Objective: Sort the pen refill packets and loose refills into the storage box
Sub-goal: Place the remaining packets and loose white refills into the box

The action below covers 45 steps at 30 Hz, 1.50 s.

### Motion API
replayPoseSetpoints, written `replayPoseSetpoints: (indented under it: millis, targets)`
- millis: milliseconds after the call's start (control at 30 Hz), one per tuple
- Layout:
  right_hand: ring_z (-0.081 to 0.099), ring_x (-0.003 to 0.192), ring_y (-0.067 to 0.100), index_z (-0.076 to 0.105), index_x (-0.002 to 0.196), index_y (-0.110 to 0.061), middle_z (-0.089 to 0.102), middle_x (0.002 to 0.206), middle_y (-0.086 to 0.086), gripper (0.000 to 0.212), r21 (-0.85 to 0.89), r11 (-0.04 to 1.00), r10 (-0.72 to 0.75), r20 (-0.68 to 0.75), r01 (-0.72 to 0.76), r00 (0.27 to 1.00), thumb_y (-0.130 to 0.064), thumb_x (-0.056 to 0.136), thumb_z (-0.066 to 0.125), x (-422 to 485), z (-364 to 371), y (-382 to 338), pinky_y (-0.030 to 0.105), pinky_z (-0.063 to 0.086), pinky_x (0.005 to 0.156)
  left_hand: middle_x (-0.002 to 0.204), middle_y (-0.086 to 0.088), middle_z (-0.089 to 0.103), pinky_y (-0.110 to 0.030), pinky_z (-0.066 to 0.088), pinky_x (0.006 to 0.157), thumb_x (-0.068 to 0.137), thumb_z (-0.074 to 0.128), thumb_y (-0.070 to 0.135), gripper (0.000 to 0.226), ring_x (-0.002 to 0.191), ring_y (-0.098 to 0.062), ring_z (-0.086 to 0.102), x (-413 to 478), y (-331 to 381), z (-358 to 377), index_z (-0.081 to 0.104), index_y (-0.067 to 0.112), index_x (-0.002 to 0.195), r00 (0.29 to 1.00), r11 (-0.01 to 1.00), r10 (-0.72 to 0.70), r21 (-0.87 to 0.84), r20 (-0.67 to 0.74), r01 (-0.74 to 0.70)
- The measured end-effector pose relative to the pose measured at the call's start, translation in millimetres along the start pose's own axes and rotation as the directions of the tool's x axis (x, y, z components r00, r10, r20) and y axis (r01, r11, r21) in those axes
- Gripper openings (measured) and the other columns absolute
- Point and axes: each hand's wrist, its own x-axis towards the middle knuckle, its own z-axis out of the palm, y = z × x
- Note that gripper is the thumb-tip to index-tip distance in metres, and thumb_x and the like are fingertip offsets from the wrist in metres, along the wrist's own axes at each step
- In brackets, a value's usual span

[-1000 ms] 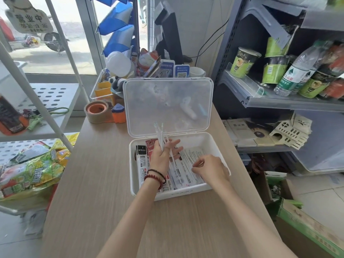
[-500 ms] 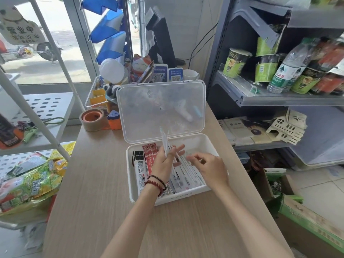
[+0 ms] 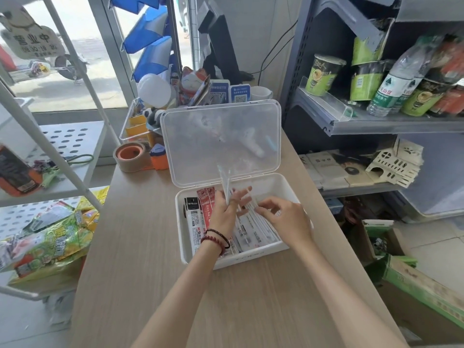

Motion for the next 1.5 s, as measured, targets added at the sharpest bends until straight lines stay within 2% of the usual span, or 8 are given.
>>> replayPoseSetpoints:
  millis: [133, 333, 467, 667, 1033, 1200, 1400, 1500]
  targets:
    - [0.066, 0.078, 0.004, 0.072, 0.091, -0.033, 0.072, 0.084, -0.016, 0.013, 0.01, 0.993, 0.116, -0.115, -0.115, 0.987, -0.044, 0.086, 0.068, 4.5, 5.1, 3.6, 0.028, 0.055, 0.067, 0.112, -0.005, 0.067, -0.03, 0.059, 0.073, 0.101, 0.036, 0.023, 0.02, 0.09, -0.019, 0.071, -0.5, 1.9, -1.0, 0.036, 0.004, 0.108, 1.0, 0.999, 0.013, -0.046, 0.004, -0.013]
    - [0.067, 0.083, 0.01, 0.075, 0.093, -0.033, 0.074, 0.09, -0.012, 0.012, -0.061, 0.983, 0.174, -0.03, -0.175, 0.984, -0.04, 0.086, 0.069, 8.0, 7.2, 5.7, 0.029, 0.055, 0.067, 0.106, -0.007, 0.069, -0.034, 0.059, 0.077, 0.1, 0.04, 0.021, 0.009, 0.088, -0.021, 0.071, 1.6, 2.9, -3.0, 0.038, 0.014, 0.096, 0.998, 0.99, -0.065, -0.122, 0.01, 0.066]
    - [0.067, 0.08, 0.01, 0.075, 0.088, -0.033, 0.073, 0.087, -0.012, 0.011, -0.123, 0.963, 0.242, 0.009, -0.239, 0.97, -0.041, 0.082, 0.074, 9.1, 8.4, 5.2, 0.027, 0.054, 0.064, 0.097, -0.009, 0.067, -0.032, 0.06, 0.07, 0.099, 0.043, 0.017, 0.016, 0.08, -0.019, 0.072, 2.5, 0.9, -2.0, 0.043, 0.003, 0.107, 0.997, 0.987, -0.079, -0.142, -0.002, 0.078]
    - [0.067, 0.083, 0.014, 0.068, 0.076, -0.034, 0.07, 0.088, -0.012, 0.013, -0.237, 0.928, 0.325, 0.134, -0.288, 0.936, -0.038, 0.073, 0.08, 13.7, 9.3, 4.0, 0.028, 0.054, 0.071, 0.103, -0.006, 0.067, -0.032, 0.055, 0.086, 0.101, 0.036, 0.018, 0.02, 0.099, -0.019, 0.065, 0.4, -0.7, -0.4, 0.056, 0.012, 0.1, 0.995, 0.996, -0.085, 0.013, 0.049, 0.085]
    - [0.066, 0.076, 0.006, 0.069, 0.088, -0.032, 0.069, 0.084, -0.015, 0.019, -0.103, 0.984, 0.159, 0.123, -0.147, 0.979, -0.051, 0.085, 0.067, 9.9, 6.7, 8.8, 0.033, 0.057, 0.069, 0.12, -0.014, 0.062, -0.037, 0.051, 0.092, 0.103, 0.028, 0.018, 0.02, 0.11, -0.027, 0.062, 4.1, -3.3, 1.6, 0.043, 0.006, 0.11, 0.997, 0.995, -0.081, -0.062, 0.002, 0.081]
    - [0.066, 0.067, -0.001, 0.068, 0.079, -0.034, 0.07, 0.074, -0.018, 0.036, 0.038, 0.998, 0.047, 0.018, -0.048, 0.999, -0.064, 0.088, 0.051, 1.7, 1.0, 2.8, 0.035, 0.058, 0.066, 0.121, -0.011, 0.063, -0.035, 0.05, 0.097, 0.102, 0.031, 0.02, 0.019, 0.109, -0.018, 0.062, 3.8, -8.3, -0.2, 0.048, 0.012, 0.103, 0.995, 0.997, -0.047, 0.06, 0.091, 0.042]
    - [0.064, 0.071, -0.01, 0.073, 0.084, -0.042, 0.069, 0.074, -0.027, 0.037, 0.057, 0.998, -0.001, 0.046, -0.002, 0.999, -0.074, 0.068, 0.065, -4.1, -5.1, 0.6, 0.028, 0.058, 0.068, 0.111, 0.002, 0.066, -0.036, 0.05, 0.096, 0.1, 0.037, 0.027, 0.016, 0.111, -0.009, 0.061, -0.8, -16.8, 0.3, 0.052, 0.03, 0.095, 0.979, 0.943, 0.036, 0.318, 0.201, -0.1]
    - [0.064, 0.069, -0.013, 0.073, 0.083, -0.043, 0.069, 0.073, -0.029, 0.039, 0.046, 0.999, -0.001, 0.059, -0.002, 0.998, -0.077, 0.064, 0.067, -5.5, -5.4, -1.8, 0.023, 0.056, 0.066, 0.111, 0.002, 0.066, -0.033, 0.051, 0.096, 0.1, 0.038, 0.027, 0.015, 0.112, -0.008, 0.06, -1.7, -15.1, -0.6, 0.053, 0.027, 0.096, 0.98, 0.933, 0.037, 0.345, 0.196, -0.104]
